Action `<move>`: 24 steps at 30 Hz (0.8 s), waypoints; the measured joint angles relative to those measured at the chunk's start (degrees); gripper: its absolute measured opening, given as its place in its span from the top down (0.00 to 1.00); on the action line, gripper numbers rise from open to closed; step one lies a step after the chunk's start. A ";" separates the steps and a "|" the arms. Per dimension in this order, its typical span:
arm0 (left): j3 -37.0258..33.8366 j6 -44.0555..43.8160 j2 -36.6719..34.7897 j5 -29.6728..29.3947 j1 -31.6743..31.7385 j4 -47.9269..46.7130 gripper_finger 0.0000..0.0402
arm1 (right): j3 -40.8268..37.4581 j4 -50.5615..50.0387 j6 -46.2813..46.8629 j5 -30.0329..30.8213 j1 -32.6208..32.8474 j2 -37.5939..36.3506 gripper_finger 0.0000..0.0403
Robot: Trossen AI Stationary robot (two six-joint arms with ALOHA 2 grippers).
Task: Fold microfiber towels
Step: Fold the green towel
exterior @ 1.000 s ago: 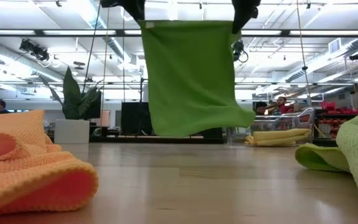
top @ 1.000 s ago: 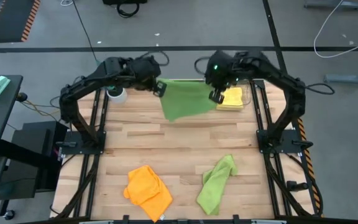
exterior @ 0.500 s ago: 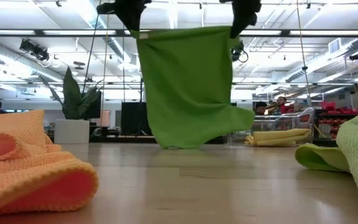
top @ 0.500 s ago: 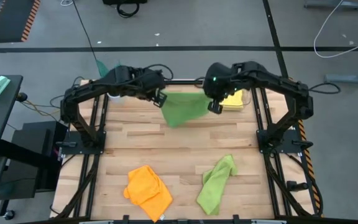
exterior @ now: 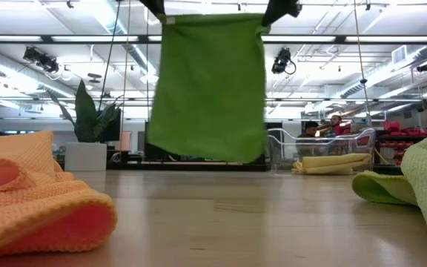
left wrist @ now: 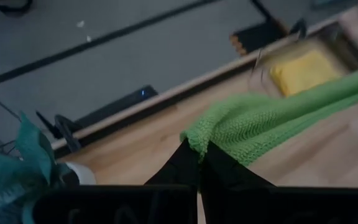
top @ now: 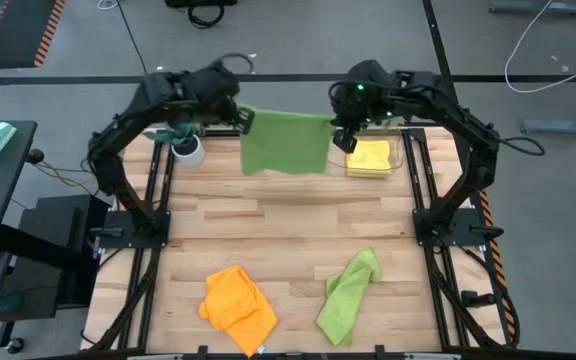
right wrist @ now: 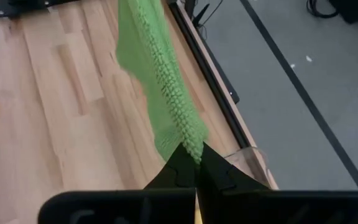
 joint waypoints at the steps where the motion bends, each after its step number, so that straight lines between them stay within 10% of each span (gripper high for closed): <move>1: 1.39 0.62 0.00 0.02 0.57 -0.26 0.98 | 0.08 0.15 -0.30 -0.55 -0.42 0.63 1.00; 24: -5.71 3.03 0.07 5.76 8.31 -1.87 0.98 | 0.17 2.14 -3.47 -0.18 -3.05 5.92 1.00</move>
